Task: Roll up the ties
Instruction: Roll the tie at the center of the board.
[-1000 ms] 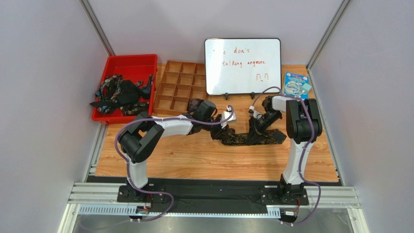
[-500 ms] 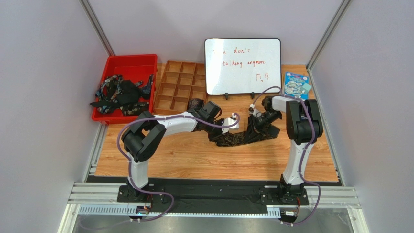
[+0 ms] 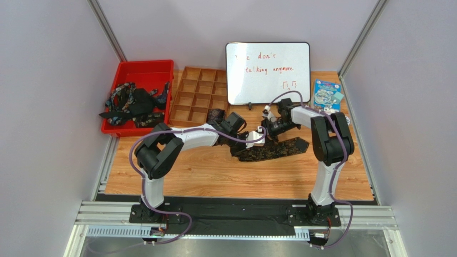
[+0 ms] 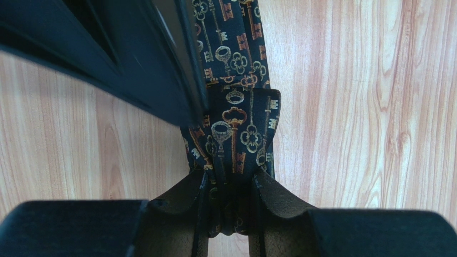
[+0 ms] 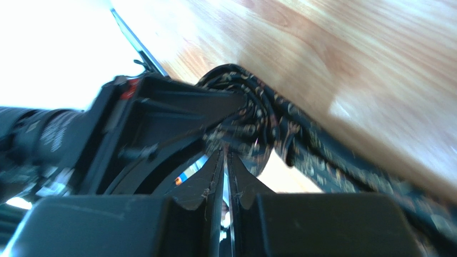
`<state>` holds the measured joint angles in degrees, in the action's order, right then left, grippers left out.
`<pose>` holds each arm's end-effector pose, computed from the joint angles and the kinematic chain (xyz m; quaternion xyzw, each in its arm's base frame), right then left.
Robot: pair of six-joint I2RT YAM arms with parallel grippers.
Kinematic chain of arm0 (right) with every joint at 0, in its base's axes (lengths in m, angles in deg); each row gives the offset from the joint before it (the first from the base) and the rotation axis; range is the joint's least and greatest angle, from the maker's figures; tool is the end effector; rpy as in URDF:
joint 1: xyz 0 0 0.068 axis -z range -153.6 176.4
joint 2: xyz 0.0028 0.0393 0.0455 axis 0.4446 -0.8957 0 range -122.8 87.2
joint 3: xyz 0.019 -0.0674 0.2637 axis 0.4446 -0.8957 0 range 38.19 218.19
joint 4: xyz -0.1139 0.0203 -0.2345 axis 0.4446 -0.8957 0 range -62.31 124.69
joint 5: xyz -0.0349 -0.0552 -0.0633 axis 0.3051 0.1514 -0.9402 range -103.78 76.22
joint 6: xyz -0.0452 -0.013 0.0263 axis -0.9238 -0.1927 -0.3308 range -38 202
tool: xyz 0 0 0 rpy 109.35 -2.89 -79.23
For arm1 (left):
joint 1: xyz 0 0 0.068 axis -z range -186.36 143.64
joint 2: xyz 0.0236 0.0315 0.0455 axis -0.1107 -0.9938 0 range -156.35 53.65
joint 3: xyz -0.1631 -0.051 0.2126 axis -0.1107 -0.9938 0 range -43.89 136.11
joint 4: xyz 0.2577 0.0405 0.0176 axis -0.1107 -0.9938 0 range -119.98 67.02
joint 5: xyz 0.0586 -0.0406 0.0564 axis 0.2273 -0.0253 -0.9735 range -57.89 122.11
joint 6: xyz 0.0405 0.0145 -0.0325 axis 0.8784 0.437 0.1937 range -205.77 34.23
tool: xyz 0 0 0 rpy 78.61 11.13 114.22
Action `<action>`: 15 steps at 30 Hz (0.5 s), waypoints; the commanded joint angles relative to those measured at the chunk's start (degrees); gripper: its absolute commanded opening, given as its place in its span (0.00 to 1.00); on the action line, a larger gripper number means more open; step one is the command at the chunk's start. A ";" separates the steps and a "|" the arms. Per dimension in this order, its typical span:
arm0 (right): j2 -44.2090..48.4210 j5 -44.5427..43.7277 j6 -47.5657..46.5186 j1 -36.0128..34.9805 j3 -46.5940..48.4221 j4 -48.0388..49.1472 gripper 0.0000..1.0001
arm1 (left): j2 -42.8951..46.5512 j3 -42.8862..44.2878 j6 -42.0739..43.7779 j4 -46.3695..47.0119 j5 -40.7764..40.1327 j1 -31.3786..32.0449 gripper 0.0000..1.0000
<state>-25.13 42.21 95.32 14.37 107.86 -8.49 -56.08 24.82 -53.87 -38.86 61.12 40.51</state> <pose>0.3341 0.1014 0.1421 0.0071 -0.8826 -0.4646 0.0717 0.2546 -0.2969 0.1584 0.6440 0.6720 -0.2740 0.2422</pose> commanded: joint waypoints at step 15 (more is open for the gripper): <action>3.34 -2.82 -0.75 -0.89 3.64 -7.70 0.25 | -3.65 0.02 -0.43 -3.63 -4.67 0.41 0.13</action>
<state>-29.33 38.87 95.43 12.59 109.87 -11.59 -56.45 25.30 -54.15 -39.47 60.84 40.56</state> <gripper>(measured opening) 0.243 0.299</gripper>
